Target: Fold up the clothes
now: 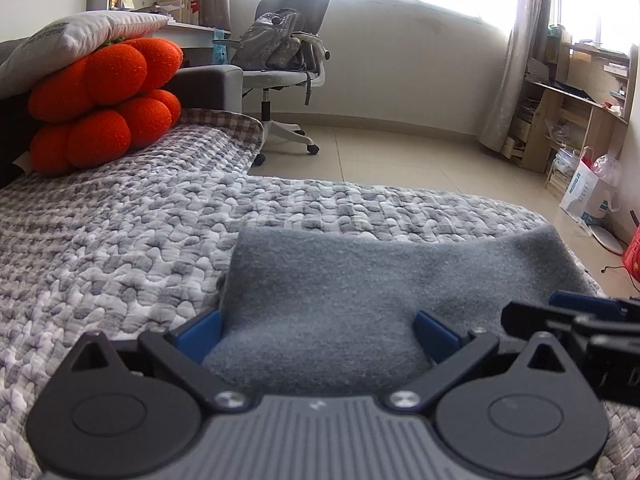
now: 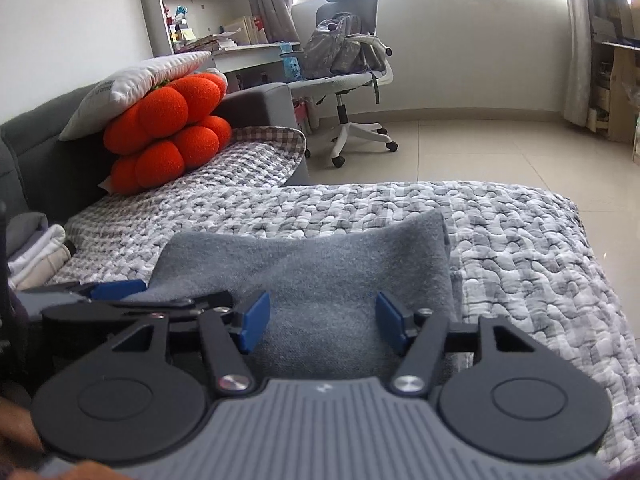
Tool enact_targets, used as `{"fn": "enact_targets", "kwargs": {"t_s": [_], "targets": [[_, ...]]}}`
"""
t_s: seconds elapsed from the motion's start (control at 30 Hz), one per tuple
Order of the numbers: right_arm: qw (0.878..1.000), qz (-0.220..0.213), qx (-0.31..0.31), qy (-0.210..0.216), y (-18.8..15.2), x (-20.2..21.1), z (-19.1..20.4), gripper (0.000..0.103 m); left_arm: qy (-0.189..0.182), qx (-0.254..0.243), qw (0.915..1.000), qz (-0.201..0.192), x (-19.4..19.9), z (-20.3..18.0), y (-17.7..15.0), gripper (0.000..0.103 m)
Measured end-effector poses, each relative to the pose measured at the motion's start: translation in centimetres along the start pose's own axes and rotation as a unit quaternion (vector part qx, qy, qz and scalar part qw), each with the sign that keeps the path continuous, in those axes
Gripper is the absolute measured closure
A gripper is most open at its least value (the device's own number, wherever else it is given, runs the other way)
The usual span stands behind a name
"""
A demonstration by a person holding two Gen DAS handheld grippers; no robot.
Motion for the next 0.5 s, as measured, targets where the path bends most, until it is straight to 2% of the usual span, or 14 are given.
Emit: {"fn": "enact_targets", "kwargs": {"t_s": [0.2,0.37,0.5], "targets": [[1.000,0.009,-0.007,-0.010,0.1,-0.5,-0.5,0.039,-0.019,0.003,0.9994,-0.028,1.0,0.8,0.5,0.000],[1.000,0.013,-0.005,-0.010,0.2,-0.7,-0.7,0.038,-0.004,0.001,1.0000,-0.005,-0.1,1.1,0.2,0.000],[1.000,0.013,-0.009,-0.009,0.1,-0.6,-0.9,0.038,-0.012,0.030,0.9993,0.018,-0.6,1.5,0.3,0.000]]}}
Point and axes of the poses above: each gripper's, at about its wrist camera, not at the fingertips, and x roughly against the way its jaws point, z to its left, y to its top, the point moved 2 cm from there along -x, roughly the way its jaws point, and after that the axes turned 9 degrees about z, right-handed, at the moved point
